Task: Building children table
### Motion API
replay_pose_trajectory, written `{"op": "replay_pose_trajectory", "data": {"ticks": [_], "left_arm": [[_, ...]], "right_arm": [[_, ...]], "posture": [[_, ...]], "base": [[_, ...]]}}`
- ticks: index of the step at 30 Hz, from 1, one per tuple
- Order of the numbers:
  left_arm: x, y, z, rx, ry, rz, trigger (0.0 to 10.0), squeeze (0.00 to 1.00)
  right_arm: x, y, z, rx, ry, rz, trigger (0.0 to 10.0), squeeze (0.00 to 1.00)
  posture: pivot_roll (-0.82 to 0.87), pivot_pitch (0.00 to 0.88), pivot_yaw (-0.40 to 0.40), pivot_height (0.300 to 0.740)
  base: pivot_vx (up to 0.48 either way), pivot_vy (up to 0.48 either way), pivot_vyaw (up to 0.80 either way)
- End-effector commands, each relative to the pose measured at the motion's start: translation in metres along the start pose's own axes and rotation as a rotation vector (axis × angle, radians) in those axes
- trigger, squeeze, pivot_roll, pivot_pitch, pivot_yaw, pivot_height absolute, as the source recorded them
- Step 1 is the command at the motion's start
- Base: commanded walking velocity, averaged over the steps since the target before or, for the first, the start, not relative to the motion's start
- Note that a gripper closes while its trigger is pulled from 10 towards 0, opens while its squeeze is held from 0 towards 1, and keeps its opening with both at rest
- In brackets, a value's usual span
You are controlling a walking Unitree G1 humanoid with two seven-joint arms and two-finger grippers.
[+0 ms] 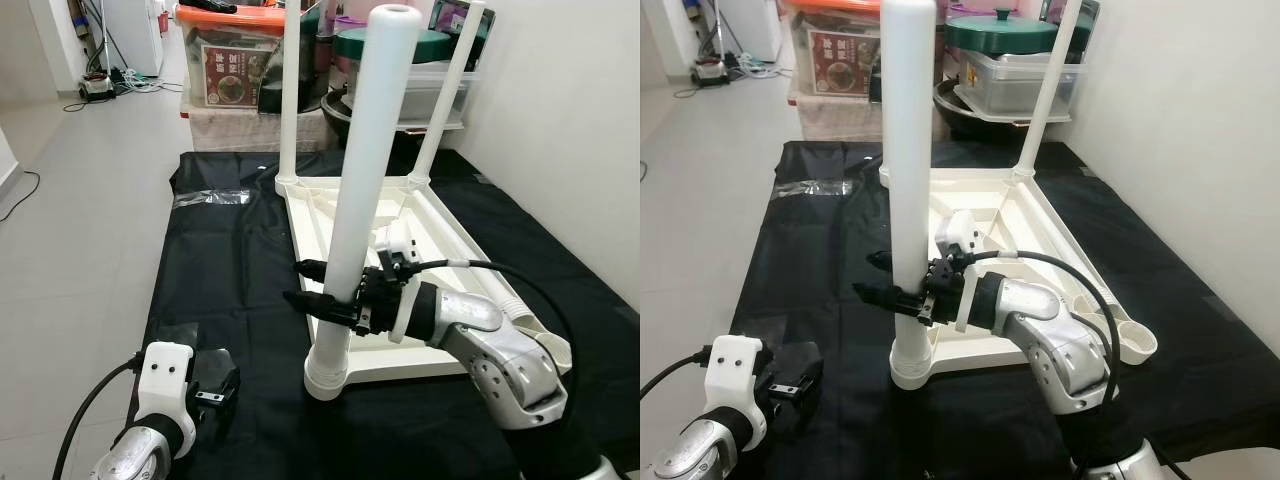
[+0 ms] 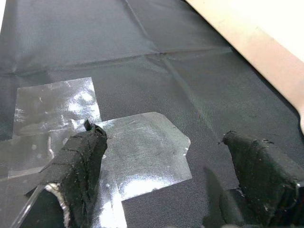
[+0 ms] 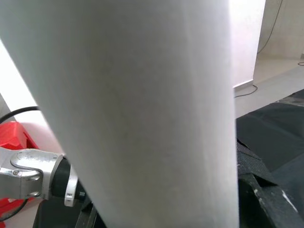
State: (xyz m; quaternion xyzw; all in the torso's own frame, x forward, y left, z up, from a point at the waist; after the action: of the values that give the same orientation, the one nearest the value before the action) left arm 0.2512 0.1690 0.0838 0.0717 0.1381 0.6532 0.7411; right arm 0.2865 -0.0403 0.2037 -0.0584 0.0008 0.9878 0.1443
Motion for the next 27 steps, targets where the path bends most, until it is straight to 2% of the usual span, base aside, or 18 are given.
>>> {"op": "replay_pose_trajectory", "data": {"ticks": [1, 3, 6, 13, 16, 18, 19, 20, 21, 23, 24, 25, 26, 27], "left_arm": [[-0.002, 0.0, -0.002, 0.006, 0.007, -0.001, 10.0, 0.0], [-0.001, 0.0, -0.002, 0.005, 0.007, 0.002, 10.0, 0.0], [0.003, 0.0, -0.003, 0.005, 0.008, 0.022, 10.0, 0.0], [0.002, -0.002, -0.004, 0.005, 0.011, 0.021, 10.0, 0.0], [0.002, -0.003, -0.003, 0.003, 0.011, 0.02, 10.0, 0.0], [0.003, -0.004, -0.003, 0.001, 0.008, 0.022, 10.0, 0.0], [0.003, -0.004, -0.003, 0.001, 0.008, 0.022, 10.0, 0.0], [0.005, -0.004, -0.003, 0.0, 0.007, 0.032, 10.0, 0.0], [0.006, -0.004, -0.003, -0.001, 0.007, 0.04, 10.0, 0.0], [0.006, -0.004, -0.003, -0.001, 0.007, 0.04, 10.0, 0.0], [0.007, -0.003, -0.001, -0.006, 0.011, 0.044, 10.0, 0.0], [0.007, -0.003, -0.001, -0.006, 0.011, 0.044, 10.0, 0.0], [0.008, -0.002, -0.002, -0.003, 0.005, 0.047, 10.0, 0.0], [0.008, -0.002, -0.002, -0.003, 0.005, 0.047, 10.0, 0.0]], "right_arm": [[0.011, -0.003, -0.037, 0.109, -0.123, 0.029, 10.0, 0.0], [0.007, -0.003, -0.038, 0.117, -0.127, 0.008, 10.0, 0.0], [-0.009, -0.005, -0.04, 0.124, -0.145, -0.102, 10.0, 0.0], [-0.003, 0.0, -0.046, 0.117, -0.169, -0.11, 10.0, 0.0], [-0.005, 0.001, -0.048, 0.116, -0.181, -0.142, 10.0, 0.0], [-0.027, 0.005, -0.063, 0.155, -0.196, -0.348, 10.0, 0.0], [-0.027, 0.005, -0.063, 0.155, -0.196, -0.348, 10.0, 0.0], [-0.056, 0.019, -0.078, 0.194, -0.244, -0.61, 10.0, 0.0], [-0.077, 0.037, -0.094, 0.232, -0.302, -0.836, 10.0, 0.0], [-0.077, 0.037, -0.094, 0.232, -0.302, -0.836, 10.0, 0.0], [-0.089, 0.059, -0.106, 0.27, -0.32, -1.031, 10.0, 0.0], [-0.089, 0.059, -0.106, 0.27, -0.32, -1.031, 10.0, 0.0], [-0.091, 0.076, -0.111, 0.297, -0.317, -1.16, 10.0, 0.0], [-0.091, 0.076, -0.111, 0.297, -0.317, -1.16, 10.0, 0.0]], "posture": [[0.12, 0.0, -0.105, 0.74], [0.12, 0.0, -0.109, 0.74], [0.12, 0.0, -0.109, 0.74], [0.11, 0.0, -0.098, 0.74], [0.1, 0.0, -0.098, 0.74], [0.11, 0.0, -0.102, 0.74], [0.11, 0.0, -0.102, 0.74], [0.11, 0.0, -0.1, 0.74], [0.12, 0.0, -0.103, 0.74], [0.12, 0.0, -0.103, 0.74], [0.12, 0.0, -0.102, 0.74], [0.12, 0.0, -0.102, 0.74], [0.12, 0.0, -0.092, 0.74], [0.12, 0.0, -0.092, 0.74]], "base": [[0.0, 0.0, 0.0], [0.0, 0.0, 0.0], [0.0, 0.0, 0.0], [0.0, 0.0, 0.0], [0.0, 0.0, 0.0], [0.0, 0.0, 0.0], [0.0, 0.0, 0.0], [0.0, 0.0, 0.0], [0.0, 0.0, 0.0], [0.0, 0.0, 0.0], [0.0, 0.0, 0.0], [0.0, 0.0, 0.0], [0.0, 0.0, 0.0], [0.0, 0.0, 0.0]]}}
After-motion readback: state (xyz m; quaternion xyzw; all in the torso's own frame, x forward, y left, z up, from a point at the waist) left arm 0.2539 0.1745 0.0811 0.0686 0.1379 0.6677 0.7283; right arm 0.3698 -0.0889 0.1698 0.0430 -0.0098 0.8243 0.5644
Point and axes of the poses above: a point about 5 cm out from each wrist's last joint towards the gripper, its own y axis pointing back from the gripper into the wrist, its own z axis along the axis of the wrist's last joint, x = y × z, the point moved 5 cm from there along -y, pointing out of the wrist towards the gripper, and after that the axes turned 3 degrees about y, right-handed, at the moved point
